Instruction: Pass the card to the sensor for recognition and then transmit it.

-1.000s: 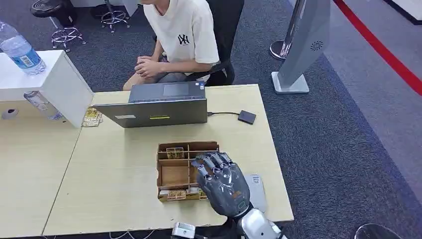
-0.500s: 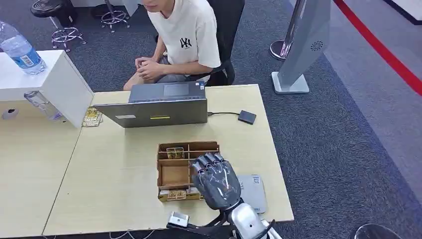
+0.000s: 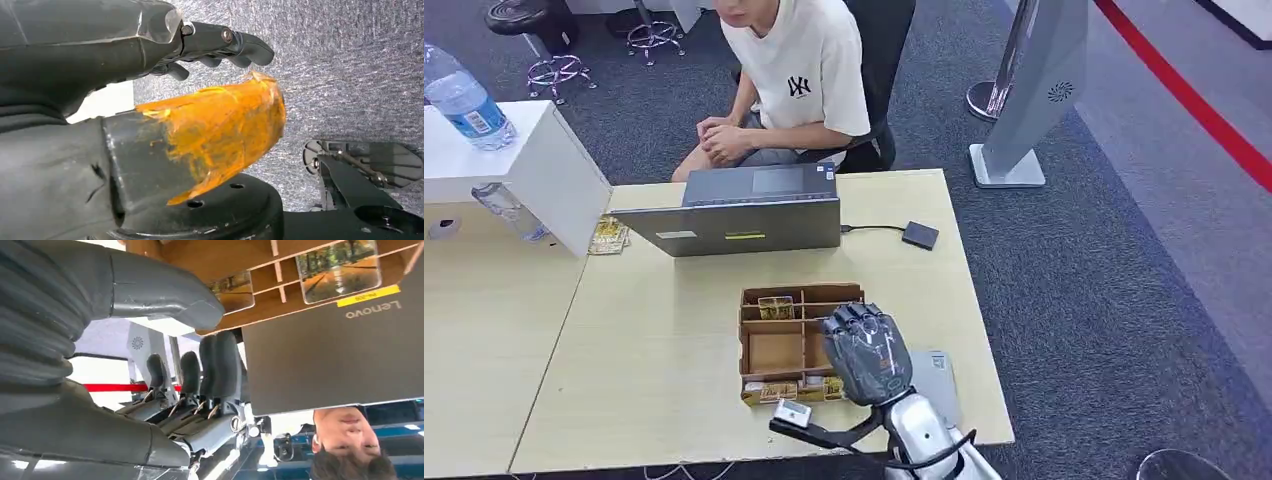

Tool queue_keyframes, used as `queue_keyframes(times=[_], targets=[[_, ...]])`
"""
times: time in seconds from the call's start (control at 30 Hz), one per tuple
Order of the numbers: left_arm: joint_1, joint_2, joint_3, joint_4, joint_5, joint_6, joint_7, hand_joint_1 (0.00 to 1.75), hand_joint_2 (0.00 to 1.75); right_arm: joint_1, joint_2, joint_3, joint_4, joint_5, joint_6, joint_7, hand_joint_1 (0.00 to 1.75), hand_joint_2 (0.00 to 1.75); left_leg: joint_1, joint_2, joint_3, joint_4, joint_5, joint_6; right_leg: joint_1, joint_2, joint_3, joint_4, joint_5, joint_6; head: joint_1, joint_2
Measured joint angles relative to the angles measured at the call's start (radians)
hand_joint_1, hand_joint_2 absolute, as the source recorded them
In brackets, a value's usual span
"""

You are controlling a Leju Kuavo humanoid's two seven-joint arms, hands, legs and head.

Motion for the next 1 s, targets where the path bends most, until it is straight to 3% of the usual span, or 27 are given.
queue_keyframes(times=[0.53,0.87,1.0], targets=[[0.001,0.000,0.000,0.000,0.000,0.000,0.000,0.00,0.00,-0.041,0.015,-0.014,0.048,-0.019,0.000,-0.001,0.93,1.75,0.000,0.000,0.000,0.000,0.000,0.000,0.000,0.000,0.000,0.000,0.000,0.000,0.000,0.000],[0.001,0.000,0.000,0.000,0.002,0.000,-0.001,0.00,0.00,-0.083,0.028,-0.021,0.122,-0.052,0.000,0.006,0.94,1.75,0.000,0.000,0.000,0.000,0.000,0.000,0.000,0.000,0.000,0.000,0.000,0.000,0.000,0.000],[0.001,0.000,0.000,0.000,0.003,0.000,-0.002,0.00,0.00,-0.094,0.034,-0.021,0.148,-0.059,0.000,0.008,1.05,1.75,0.000,0.000,0.000,0.000,0.000,0.000,0.000,0.000,0.000,0.000,0.000,0.000,0.000,0.000]])
